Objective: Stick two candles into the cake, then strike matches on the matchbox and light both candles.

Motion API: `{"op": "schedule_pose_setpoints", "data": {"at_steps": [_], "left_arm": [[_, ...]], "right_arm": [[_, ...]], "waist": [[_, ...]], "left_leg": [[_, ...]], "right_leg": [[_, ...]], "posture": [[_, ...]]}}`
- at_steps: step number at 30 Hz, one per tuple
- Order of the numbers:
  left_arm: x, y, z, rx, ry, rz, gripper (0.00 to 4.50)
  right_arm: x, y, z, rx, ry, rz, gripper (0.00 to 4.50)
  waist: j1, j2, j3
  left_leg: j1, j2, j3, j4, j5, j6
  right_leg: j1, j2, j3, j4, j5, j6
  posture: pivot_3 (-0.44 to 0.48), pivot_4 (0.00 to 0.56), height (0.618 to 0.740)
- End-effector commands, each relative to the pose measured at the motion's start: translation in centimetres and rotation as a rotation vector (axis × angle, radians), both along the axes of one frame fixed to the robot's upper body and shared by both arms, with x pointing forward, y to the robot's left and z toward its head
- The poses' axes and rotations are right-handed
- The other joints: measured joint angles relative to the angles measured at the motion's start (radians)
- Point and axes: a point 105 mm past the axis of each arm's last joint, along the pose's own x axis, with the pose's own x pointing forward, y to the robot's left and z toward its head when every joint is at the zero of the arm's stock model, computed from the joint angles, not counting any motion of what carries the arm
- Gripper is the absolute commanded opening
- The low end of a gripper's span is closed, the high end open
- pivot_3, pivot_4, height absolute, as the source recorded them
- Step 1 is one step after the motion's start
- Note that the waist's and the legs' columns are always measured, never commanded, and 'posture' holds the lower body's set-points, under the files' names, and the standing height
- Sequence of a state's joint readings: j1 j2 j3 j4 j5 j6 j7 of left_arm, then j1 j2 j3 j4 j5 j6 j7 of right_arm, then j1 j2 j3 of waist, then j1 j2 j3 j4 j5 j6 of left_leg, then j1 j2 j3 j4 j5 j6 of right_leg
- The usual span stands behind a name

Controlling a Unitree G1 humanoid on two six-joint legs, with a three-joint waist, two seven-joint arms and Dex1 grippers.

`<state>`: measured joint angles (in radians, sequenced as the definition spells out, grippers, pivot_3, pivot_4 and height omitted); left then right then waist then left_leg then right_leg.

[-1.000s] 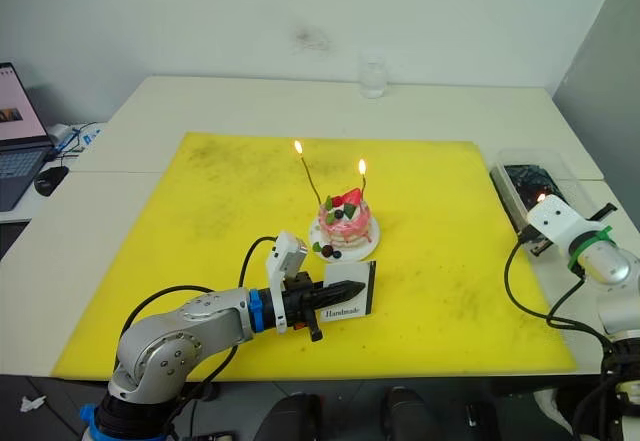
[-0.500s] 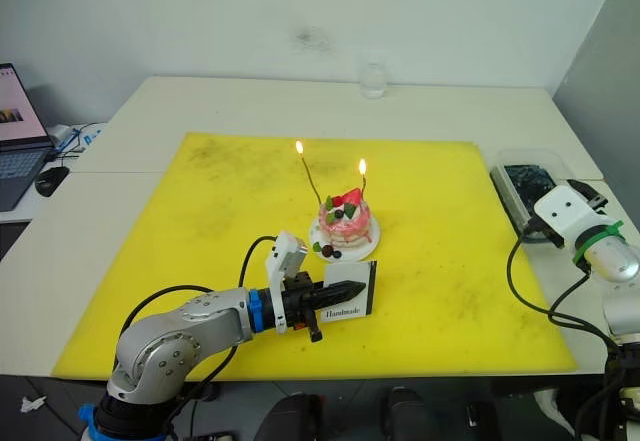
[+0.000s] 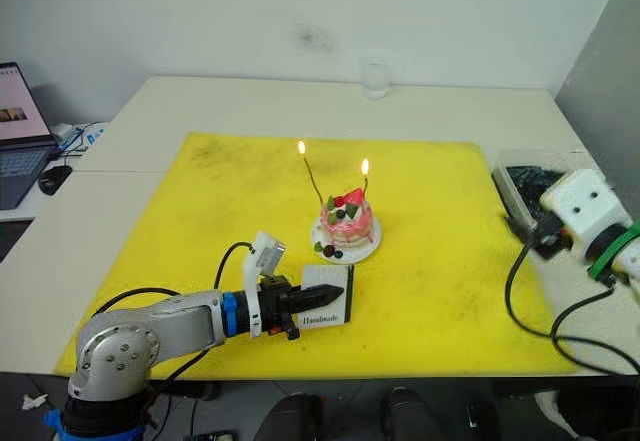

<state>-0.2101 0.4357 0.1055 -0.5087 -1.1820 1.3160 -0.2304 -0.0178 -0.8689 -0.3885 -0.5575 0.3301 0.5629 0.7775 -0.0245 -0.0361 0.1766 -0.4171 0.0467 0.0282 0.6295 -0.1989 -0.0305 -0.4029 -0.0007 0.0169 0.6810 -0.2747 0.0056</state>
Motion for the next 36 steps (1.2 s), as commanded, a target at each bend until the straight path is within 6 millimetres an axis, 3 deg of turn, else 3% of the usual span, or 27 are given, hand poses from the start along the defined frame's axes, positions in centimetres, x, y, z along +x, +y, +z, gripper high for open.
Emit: {"op": "schedule_pose_setpoints", "data": {"at_steps": [1,4,10,16,25,31,36], "left_arm": [[0.2,-0.2,-0.1,-0.006,0.037,0.013,0.00],[0.5,-0.6,-0.6,0.004,0.071,0.030,0.00],[0.8,-1.2,-1.4,0.055,0.093,0.014,0.00],[0.7,-1.1,-0.9,0.082,0.067,-0.025,1.70],[0.3,1.6,0.3,0.162,0.010,0.012,4.49],[-0.4,4.4,2.4,0.265,-0.081,0.004,4.49],[-0.3,8.2,4.5,0.516,-0.362,-0.053,4.49]], "right_arm": [[-2.0,3.0,0.0,0.082,0.091,0.127,4.47],[-3.6,5.2,-1.4,0.117,0.213,0.208,4.47],[-4.9,7.3,-2.9,0.112,0.319,0.275,4.47],[-5.2,7.7,-3.3,0.101,0.344,0.286,4.50],[-4.9,7.1,-3.4,0.112,0.327,0.263,4.50],[-4.7,6.6,-2.5,0.078,0.299,0.278,4.50],[-4.3,4.9,-0.5,0.018,0.245,0.294,4.50]], "waist": [[-0.001,0.000,0.000],[0.001,-0.001,0.000],[0.002,-0.001,0.000],[0.005,-0.001,0.000],[0.003,-0.001,0.000],[0.002,-0.002,0.001],[0.001,-0.003,0.002]], "left_leg": [[0.000,0.000,0.000,0.000,0.000,0.000],[0.000,-0.001,0.000,0.001,0.000,0.000],[0.000,-0.002,0.000,0.001,0.000,0.000],[0.000,-0.002,0.000,0.001,0.000,0.000],[0.000,-0.001,-0.001,0.000,0.000,0.000],[0.000,0.000,0.000,0.000,0.000,0.000],[0.000,-0.001,0.001,-0.001,0.000,0.000]], "right_leg": [[0.000,0.000,0.000,0.000,0.000,0.000],[0.000,0.000,0.000,0.000,0.001,0.001],[0.000,0.001,0.000,0.000,0.001,0.001],[0.000,0.001,0.000,-0.001,0.001,0.001],[0.000,0.000,0.000,-0.001,0.001,0.001],[-0.001,-0.001,0.000,-0.001,0.000,0.001],[-0.001,-0.002,0.000,-0.002,-0.001,-0.003]], "posture": [[0.000,0.150,0.740],[0.000,0.150,0.740],[0.000,0.150,0.740],[0.000,0.150,0.740],[0.000,0.150,0.740],[0.000,0.150,0.740],[0.000,0.150,0.740]]}}
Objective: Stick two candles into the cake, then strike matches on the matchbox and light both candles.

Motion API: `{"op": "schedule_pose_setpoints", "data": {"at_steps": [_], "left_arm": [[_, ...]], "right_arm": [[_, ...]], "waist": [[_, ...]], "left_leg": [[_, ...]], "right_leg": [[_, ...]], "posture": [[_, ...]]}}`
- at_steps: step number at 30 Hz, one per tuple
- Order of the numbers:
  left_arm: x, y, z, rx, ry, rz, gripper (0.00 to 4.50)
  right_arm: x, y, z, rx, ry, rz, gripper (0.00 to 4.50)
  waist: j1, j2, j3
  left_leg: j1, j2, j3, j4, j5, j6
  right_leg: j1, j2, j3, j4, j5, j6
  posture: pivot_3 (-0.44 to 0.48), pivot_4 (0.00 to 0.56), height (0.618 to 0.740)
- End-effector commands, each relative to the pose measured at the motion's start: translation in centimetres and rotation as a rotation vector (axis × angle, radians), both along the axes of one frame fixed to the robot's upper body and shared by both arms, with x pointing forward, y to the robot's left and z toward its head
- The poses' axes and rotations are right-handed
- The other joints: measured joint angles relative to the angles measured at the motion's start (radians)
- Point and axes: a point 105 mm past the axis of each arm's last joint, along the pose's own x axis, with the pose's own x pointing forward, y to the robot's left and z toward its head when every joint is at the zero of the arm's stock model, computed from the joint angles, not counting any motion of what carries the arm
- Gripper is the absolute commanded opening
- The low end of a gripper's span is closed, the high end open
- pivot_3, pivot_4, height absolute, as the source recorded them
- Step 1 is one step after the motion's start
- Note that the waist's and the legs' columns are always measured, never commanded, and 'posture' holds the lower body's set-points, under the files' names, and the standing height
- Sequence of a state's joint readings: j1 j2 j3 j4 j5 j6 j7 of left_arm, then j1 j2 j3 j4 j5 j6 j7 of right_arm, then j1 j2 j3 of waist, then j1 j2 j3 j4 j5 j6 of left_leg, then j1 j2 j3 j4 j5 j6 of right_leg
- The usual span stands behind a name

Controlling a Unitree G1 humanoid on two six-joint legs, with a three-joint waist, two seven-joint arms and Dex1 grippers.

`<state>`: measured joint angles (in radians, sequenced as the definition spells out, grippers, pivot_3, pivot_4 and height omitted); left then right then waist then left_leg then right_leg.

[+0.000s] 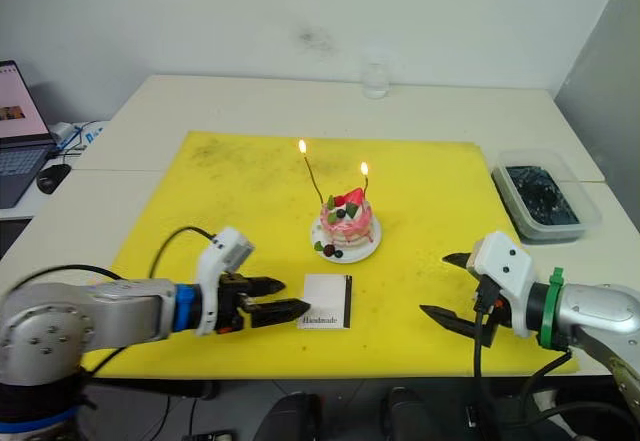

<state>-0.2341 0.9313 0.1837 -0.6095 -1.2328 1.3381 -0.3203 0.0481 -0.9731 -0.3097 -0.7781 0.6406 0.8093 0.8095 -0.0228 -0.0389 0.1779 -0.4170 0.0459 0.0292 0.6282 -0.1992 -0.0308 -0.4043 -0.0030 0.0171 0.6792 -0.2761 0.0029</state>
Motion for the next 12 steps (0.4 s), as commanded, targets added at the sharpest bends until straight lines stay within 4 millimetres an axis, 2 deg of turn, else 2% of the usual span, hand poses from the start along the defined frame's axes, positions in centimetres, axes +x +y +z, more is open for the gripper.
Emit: {"op": "schedule_pose_setpoints", "data": {"at_steps": [1,2,4,7,9,12], "left_arm": [[1.1,3.3,1.9,0.197,-0.288,-0.061,4.49],[1.5,4.6,1.9,0.265,-0.338,-0.061,4.49],[2.3,6.6,2.7,0.292,-0.418,-0.045,4.49],[2.6,8.3,3.4,0.265,-0.458,-0.042,4.49],[2.6,9.1,3.5,0.240,-0.444,-0.034,4.49],[2.4,9.2,3.6,0.168,-0.427,-0.032,4.49]], "right_arm": [[0.5,-1.8,3.2,-0.044,-0.115,0.017,4.50],[0.7,-2.5,3.8,-0.054,-0.131,0.013,4.50],[0.9,-3.9,4.8,-0.099,-0.147,0.013,4.50],[1.0,-5.4,5.7,-0.149,-0.145,0.013,4.50],[1.0,-6.3,6.1,-0.184,-0.137,0.009,4.50],[1.1,-6.6,6.1,-0.196,-0.136,0.015,4.50]], "waist": [[-0.001,0.001,0.000],[0.000,0.002,0.000],[0.004,0.004,0.001],[0.014,0.003,0.002],[0.019,0.004,0.002],[0.020,0.003,0.002]], "left_leg": [[0.000,0.000,0.001,0.000,0.000,0.000],[0.000,0.000,0.001,-0.001,0.000,0.000],[0.001,0.000,0.001,-0.002,0.000,0.000],[0.000,0.001,0.001,-0.002,0.000,0.000],[0.000,0.001,0.001,-0.002,0.000,0.000],[-0.001,0.001,0.002,-0.003,-0.001,0.000]], "right_leg": [[-0.001,-0.001,0.000,0.000,-0.002,-0.003],[-0.001,-0.001,0.000,-0.001,-0.003,-0.006],[-0.001,-0.003,0.000,-0.001,-0.005,-0.008],[-0.001,-0.003,-0.002,-0.001,-0.005,-0.009],[-0.002,-0.003,-0.002,-0.001,-0.006,-0.010],[-0.001,-0.004,-0.002,-0.002,-0.006,-0.010]], "posture": [[0.000,0.150,0.740],[0.000,0.150,0.740],[0.000,0.150,0.740],[0.000,0.150,0.740],[0.000,0.150,0.740],[0.000,0.150,0.740]]}}
